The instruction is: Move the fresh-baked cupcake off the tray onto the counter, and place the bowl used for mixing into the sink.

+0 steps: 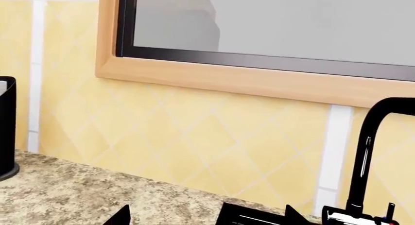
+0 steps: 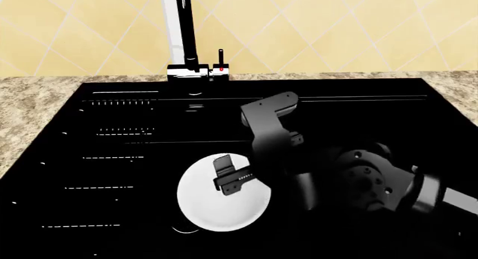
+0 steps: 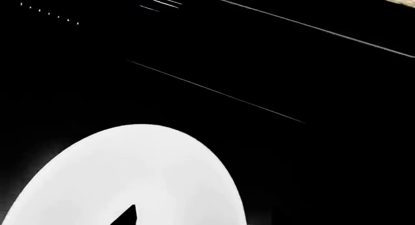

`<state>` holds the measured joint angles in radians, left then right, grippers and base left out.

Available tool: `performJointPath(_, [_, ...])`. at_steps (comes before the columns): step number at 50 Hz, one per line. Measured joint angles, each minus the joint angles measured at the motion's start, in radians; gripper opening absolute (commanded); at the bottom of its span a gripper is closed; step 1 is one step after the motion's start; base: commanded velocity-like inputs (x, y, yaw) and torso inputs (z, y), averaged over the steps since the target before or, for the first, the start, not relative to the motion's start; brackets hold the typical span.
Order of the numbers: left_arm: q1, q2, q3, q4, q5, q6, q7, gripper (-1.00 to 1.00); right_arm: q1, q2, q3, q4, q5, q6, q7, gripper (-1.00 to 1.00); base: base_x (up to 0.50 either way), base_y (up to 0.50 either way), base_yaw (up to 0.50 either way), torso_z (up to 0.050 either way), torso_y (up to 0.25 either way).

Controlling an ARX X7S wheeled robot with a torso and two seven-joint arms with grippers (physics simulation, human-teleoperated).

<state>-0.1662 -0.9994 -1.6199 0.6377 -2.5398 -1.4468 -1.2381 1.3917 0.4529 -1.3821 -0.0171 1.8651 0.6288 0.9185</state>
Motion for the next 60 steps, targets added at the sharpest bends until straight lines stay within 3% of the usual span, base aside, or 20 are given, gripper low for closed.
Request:
performJointPath(25, [0.02, -0.013, -0.005, 0.007, 0.018, 0.03, 0.016, 1.0, 0.223, 0.08, 0.072, -0.132, 0.171, 0.095, 0.172, 1.0, 0.0, 0.0, 0.0, 0.0, 0.0])
performJointPath(60, [0.04, -0.023, -0.016, 0.02, 0.034, 0.056, 0.038, 1.0, 0.436, 0.282, 0.146, -0.315, 0.417, 0.159, 0.366, 1.0, 0.0, 0.0, 0.0, 0.0, 0.0])
